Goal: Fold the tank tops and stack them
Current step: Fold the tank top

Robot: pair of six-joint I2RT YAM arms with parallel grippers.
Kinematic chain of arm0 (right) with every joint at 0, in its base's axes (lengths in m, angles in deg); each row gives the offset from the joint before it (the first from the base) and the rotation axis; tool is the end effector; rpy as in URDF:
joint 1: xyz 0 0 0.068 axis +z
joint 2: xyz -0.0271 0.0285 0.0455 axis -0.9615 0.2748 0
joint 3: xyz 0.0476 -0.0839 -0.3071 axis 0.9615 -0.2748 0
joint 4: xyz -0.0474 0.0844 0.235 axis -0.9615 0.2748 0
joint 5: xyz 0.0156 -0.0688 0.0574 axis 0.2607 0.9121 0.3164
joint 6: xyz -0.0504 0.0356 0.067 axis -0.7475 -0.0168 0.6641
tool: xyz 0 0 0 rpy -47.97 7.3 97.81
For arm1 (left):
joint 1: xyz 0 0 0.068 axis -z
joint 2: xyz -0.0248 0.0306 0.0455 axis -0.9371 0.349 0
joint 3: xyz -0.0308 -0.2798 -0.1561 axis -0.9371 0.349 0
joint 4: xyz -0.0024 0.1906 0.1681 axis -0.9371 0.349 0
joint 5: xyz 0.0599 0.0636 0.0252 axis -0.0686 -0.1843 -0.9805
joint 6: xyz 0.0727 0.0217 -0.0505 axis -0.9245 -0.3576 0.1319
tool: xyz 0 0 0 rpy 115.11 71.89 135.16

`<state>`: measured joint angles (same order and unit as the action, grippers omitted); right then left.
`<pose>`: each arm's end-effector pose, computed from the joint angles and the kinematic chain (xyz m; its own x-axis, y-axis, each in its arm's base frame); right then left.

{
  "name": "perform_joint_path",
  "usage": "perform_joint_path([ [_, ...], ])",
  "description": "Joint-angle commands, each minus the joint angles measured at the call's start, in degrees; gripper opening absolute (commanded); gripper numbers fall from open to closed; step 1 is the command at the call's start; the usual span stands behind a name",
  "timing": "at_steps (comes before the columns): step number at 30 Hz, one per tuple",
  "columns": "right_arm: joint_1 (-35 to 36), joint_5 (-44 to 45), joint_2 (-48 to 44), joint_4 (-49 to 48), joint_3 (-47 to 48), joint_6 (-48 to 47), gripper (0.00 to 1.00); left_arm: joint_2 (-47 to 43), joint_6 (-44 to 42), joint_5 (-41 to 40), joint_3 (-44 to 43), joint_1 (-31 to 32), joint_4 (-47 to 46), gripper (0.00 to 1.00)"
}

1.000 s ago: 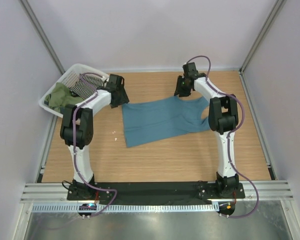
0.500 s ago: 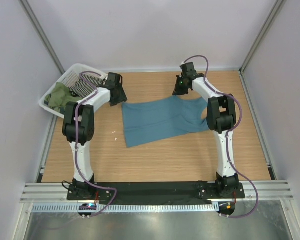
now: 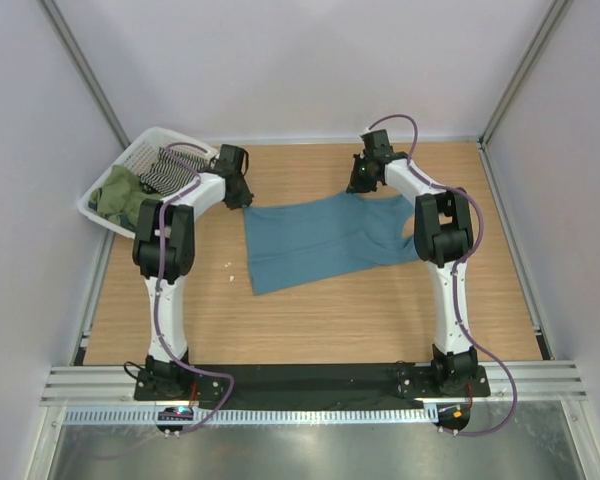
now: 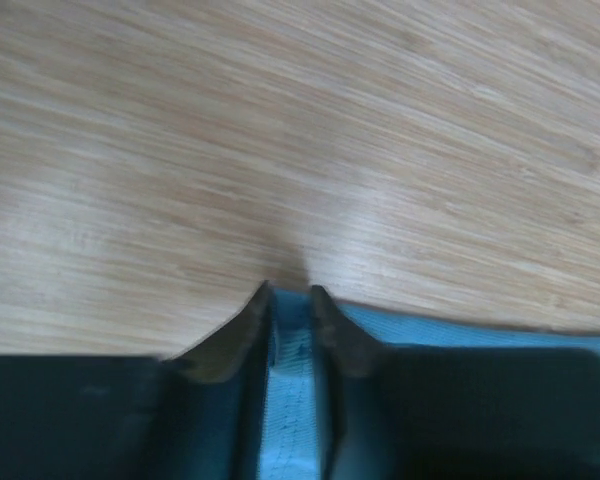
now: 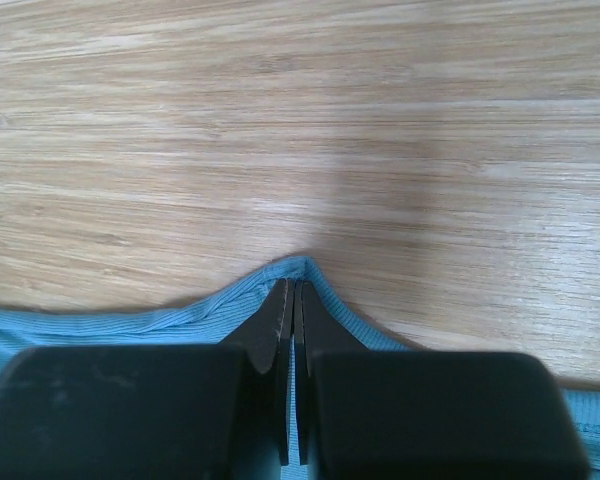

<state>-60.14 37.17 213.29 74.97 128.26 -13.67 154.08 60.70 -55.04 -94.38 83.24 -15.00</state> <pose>0.5613 0.1512 0.1644 -0.8267 0.1629 -0.5386 -0.0297 0.9432 0.3310 0.5064 -0.1127 0.1760 -0.7515 -0.4138 -0.5139 -0.3356 0.9103 -0.2422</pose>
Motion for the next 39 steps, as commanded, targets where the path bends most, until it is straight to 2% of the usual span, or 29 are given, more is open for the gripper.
perform_joint_path([
  [1,0.33,1.28,-4.48,-2.68,-0.61,-0.05,0.01,0.84,-0.86,0.94,-3.12,-0.4,0.47,0.16],
  [4,0.24,1.64,-4.57,-2.95,-0.96,0.04,0.01,0.06,-0.77,1.03,-3.21,-0.4,0.39,0.0],
  [10,-0.29,2.69,-5.88,-3.57,-0.61,0.12,0.01,-2.75,-2.17,-2.74,-2.68,-0.4,0.3,0.0],
  [14,-0.99,2.69,-8.16,-4.35,-1.75,0.47,0.01,-5.65,-2.61,-1.88,-0.75,-0.4,-1.63,0.0],
  [39,-0.56,1.72,-22.14,-7.61,-21.0,1.97,0.01,-19.37,-3.49,2.79,15.42,2.23,-6.73,0.0],
])
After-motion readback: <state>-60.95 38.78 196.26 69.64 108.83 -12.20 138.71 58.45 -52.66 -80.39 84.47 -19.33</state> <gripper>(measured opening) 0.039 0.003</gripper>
